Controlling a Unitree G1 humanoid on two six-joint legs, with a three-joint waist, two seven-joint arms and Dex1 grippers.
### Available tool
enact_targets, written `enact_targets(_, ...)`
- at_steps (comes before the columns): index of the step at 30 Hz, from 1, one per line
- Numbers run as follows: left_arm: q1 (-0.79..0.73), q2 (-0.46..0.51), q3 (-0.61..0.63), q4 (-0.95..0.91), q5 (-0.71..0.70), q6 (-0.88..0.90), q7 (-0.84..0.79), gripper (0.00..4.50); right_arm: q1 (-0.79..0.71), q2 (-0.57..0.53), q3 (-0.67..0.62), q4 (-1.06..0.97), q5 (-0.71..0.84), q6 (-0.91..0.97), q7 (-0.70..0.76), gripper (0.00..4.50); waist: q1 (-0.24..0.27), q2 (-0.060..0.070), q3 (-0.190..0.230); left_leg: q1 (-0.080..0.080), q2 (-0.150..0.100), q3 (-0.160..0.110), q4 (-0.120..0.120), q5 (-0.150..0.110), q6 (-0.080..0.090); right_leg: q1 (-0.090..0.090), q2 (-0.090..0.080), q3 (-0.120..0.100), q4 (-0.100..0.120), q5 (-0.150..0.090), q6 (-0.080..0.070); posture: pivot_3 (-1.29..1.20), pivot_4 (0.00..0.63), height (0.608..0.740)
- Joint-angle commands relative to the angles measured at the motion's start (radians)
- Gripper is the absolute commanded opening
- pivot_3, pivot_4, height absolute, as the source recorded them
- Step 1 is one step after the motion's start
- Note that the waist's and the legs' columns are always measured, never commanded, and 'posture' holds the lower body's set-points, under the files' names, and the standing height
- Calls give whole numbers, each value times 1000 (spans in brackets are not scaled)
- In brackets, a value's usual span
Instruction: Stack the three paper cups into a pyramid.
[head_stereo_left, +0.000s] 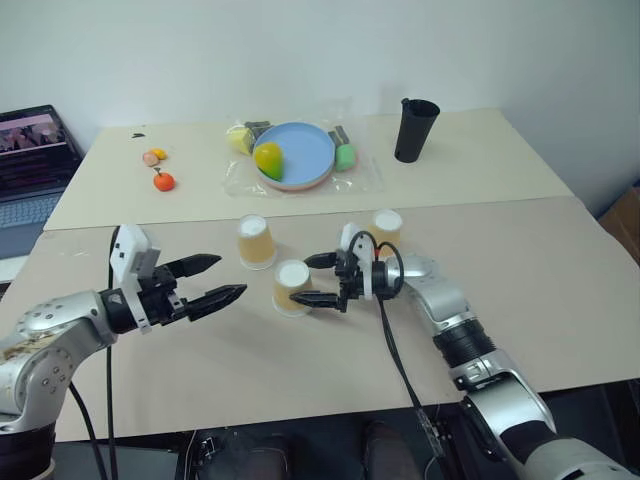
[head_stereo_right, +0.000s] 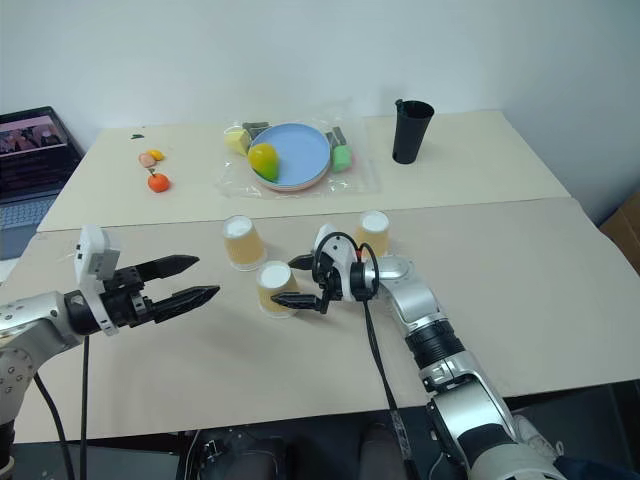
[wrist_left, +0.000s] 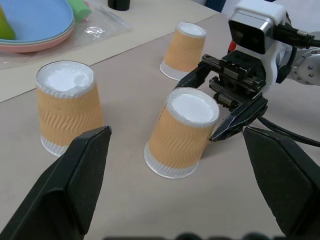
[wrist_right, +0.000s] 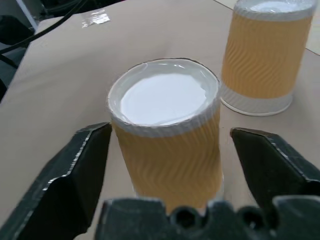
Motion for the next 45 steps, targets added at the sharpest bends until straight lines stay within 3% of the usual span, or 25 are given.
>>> enact_targets(1, -60, -8, -20, 39, 17, -44, -8, 4500, 16, -46, -102, -171, 132, 136, 24, 4467, 1, 0, 0, 0, 0, 0, 0, 0, 0, 0, 0, 0, 0, 0, 0, 0, 150, 720)
enact_targets(9, -164, -34, -98, 106, 38, -72, -49, 4500, 138, -171, -227, -449, 267, 338, -33, 4467, -4, 0, 0, -1, 0, 0, 0, 0, 0, 0, 0, 0, 0, 0, 0, 0, 150, 720)
enact_targets(14, -236, -39, -156, 157, 75, -100, -84, 4500, 215, -225, -336, -511, 244, 315, -150, 4467, -5, 0, 0, -1, 0, 1, 0, 0, 0, 0, 0, 0, 0, 0, 0, 0, 150, 720)
enact_targets(19, -301, -54, -193, 195, 101, -121, -104, 4500, 252, -284, -399, -425, 140, 196, -246, 4467, -1, 0, 0, -1, 0, 1, 0, 0, 0, 0, 0, 0, 0, 0, 0, 0, 150, 720)
enact_targets(25, -356, -57, -212, 233, 114, -126, -134, 4500, 204, -287, -373, -134, -18, -30, -339, 4467, -9, 0, 0, -1, 0, 2, 0, 0, 0, 0, 0, 0, 0, 1, 0, 0, 150, 720)
enact_targets(45, -312, -60, -183, 158, 104, -99, -101, 4500, 30, -213, -322, 27, -1, -90, -244, 4467, -10, 0, 0, -1, 1, 2, 0, 0, 0, 0, 0, 1, -1, 1, 0, 0, 150, 720)
